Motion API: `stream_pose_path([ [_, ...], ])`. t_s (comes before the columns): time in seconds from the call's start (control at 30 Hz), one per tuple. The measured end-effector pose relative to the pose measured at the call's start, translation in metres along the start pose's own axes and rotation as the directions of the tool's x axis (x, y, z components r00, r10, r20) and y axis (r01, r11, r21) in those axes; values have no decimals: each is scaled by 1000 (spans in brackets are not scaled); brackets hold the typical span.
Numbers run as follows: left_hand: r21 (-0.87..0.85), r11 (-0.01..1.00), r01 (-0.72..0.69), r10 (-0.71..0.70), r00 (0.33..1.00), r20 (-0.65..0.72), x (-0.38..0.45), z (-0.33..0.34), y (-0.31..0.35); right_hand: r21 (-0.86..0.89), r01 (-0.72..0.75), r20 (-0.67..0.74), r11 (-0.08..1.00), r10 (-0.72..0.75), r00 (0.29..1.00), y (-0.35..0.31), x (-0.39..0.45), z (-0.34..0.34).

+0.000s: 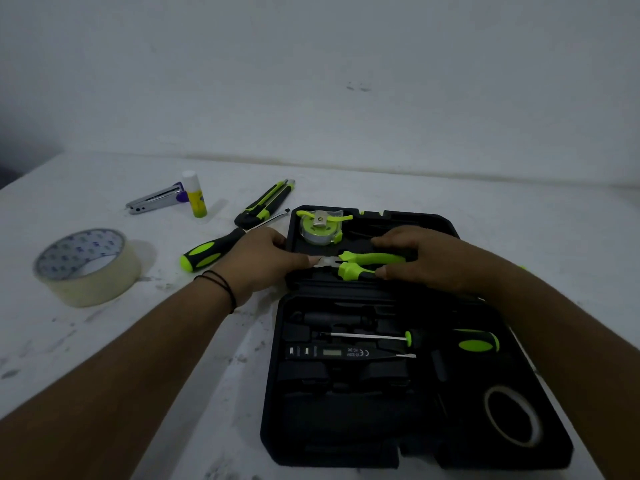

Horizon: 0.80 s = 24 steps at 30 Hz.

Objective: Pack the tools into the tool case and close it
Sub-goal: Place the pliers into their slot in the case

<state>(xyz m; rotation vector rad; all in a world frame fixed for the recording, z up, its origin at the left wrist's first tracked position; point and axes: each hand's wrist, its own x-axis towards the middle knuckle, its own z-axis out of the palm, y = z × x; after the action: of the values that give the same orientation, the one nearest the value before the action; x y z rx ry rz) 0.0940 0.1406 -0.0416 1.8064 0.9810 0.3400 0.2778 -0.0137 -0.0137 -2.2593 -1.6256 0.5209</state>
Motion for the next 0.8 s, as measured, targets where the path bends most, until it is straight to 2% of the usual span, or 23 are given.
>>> stream_pose_path([
  [0.17, -3, 1000, 23, -22, 1000, 15, 6, -1, -4, -58, -102, 7, 993, 102, 995, 12, -10, -6],
  [0.33, 10, 1000, 21, -22, 996, 91, 10, -3, -4, -40, -106, 33, 994, 108, 994, 13, -8, -8],
  [0.57, 81, 994, 79, -89, 987, 133, 20, -3, 1, 147, -177, 41, 973, 173, 984, 15, -5, -8],
  [0.8, 178, 983, 40, -74, 979, 188, 32, -2, -6, 142, -175, 4, 974, 176, 984, 23, -2, 4],
])
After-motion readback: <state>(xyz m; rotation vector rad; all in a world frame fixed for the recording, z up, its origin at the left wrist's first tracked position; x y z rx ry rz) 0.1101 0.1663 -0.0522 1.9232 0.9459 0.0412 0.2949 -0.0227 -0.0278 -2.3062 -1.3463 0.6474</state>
